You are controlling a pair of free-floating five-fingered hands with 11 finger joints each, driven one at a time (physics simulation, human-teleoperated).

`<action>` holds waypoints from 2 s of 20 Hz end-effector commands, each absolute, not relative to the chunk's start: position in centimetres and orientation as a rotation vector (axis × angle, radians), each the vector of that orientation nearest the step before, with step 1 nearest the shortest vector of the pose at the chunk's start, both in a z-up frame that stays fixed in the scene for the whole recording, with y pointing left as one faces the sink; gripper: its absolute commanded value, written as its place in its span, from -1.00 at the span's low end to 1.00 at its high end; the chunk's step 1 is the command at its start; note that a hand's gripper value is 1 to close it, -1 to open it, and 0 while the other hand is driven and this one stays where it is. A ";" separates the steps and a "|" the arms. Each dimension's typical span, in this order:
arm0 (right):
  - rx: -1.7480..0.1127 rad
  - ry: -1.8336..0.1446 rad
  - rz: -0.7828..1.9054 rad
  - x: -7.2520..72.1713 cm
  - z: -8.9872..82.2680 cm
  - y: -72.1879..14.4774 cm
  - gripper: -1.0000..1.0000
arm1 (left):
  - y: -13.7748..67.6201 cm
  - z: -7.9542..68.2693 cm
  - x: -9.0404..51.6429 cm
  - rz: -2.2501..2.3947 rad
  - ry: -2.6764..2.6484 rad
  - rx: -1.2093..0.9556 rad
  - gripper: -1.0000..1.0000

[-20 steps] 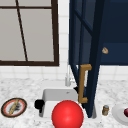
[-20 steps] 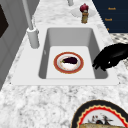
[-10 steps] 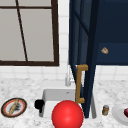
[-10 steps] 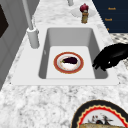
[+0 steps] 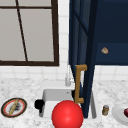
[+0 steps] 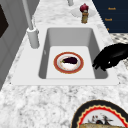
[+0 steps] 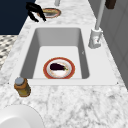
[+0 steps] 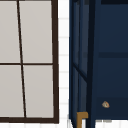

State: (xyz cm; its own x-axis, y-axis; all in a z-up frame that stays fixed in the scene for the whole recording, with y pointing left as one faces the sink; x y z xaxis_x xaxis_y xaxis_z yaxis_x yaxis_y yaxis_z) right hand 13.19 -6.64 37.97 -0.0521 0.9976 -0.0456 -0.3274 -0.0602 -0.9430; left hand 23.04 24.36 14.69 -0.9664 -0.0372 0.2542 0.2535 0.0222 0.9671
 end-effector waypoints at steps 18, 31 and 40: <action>-0.860 -0.775 1.512 16.0 41.8 -1.2 -1.00 | 24.4 14.7 23.0 -2.049 -2.085 -0.225 0.00; -0.854 -0.816 1.469 12.6 50.0 -3.4 -1.00 | 24.4 14.7 23.0 -2.049 -2.085 -0.225 0.00; -0.694 -0.966 1.502 9.9 53.7 -7.6 -1.00 | 24.4 14.7 23.0 -2.049 -2.085 -0.225 0.00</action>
